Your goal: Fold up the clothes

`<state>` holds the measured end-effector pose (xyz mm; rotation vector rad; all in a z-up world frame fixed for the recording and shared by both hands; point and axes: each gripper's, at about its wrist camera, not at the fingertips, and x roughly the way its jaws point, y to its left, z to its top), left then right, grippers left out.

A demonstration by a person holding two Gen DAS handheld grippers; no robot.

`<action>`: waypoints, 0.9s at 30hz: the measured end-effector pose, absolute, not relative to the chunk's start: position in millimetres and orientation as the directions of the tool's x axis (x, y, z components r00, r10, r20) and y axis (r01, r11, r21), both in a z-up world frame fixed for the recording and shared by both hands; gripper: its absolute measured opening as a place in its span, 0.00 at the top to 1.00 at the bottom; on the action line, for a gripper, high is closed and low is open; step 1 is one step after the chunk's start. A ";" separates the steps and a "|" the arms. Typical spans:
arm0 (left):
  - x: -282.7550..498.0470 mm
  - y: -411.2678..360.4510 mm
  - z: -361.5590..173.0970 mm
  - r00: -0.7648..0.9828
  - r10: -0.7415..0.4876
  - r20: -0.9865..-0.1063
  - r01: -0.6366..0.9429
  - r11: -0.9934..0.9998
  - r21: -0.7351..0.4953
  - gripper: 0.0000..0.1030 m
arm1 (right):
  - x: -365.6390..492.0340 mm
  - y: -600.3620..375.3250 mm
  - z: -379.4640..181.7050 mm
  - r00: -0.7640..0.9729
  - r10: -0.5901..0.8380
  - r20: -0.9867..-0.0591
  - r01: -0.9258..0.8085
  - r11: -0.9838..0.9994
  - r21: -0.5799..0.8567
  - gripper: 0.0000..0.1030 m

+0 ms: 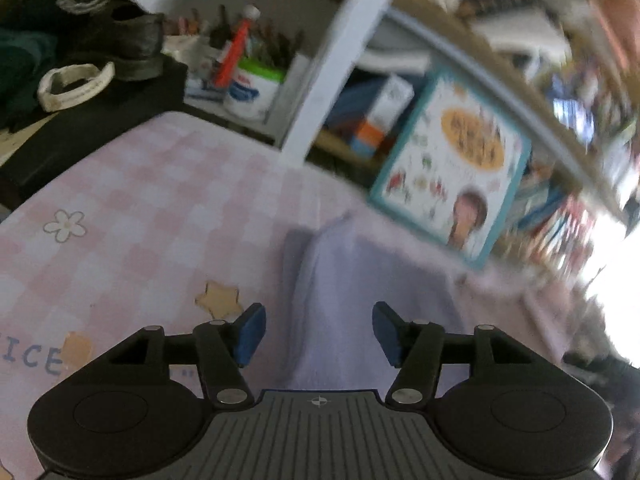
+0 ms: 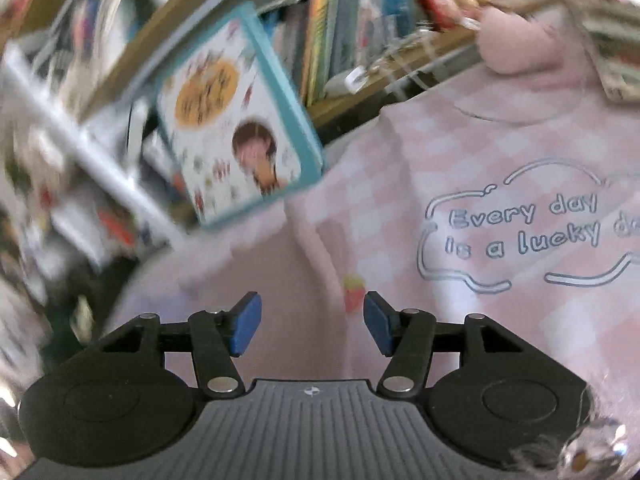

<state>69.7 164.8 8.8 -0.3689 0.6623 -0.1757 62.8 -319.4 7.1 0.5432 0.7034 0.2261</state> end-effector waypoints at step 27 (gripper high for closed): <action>29.1 141.8 32.6 0.797 -0.195 -0.572 0.128 0.980 -0.155 0.47 | 13.7 -297.2 25.3 0.740 0.323 -0.590 -0.170 0.939 0.300 0.61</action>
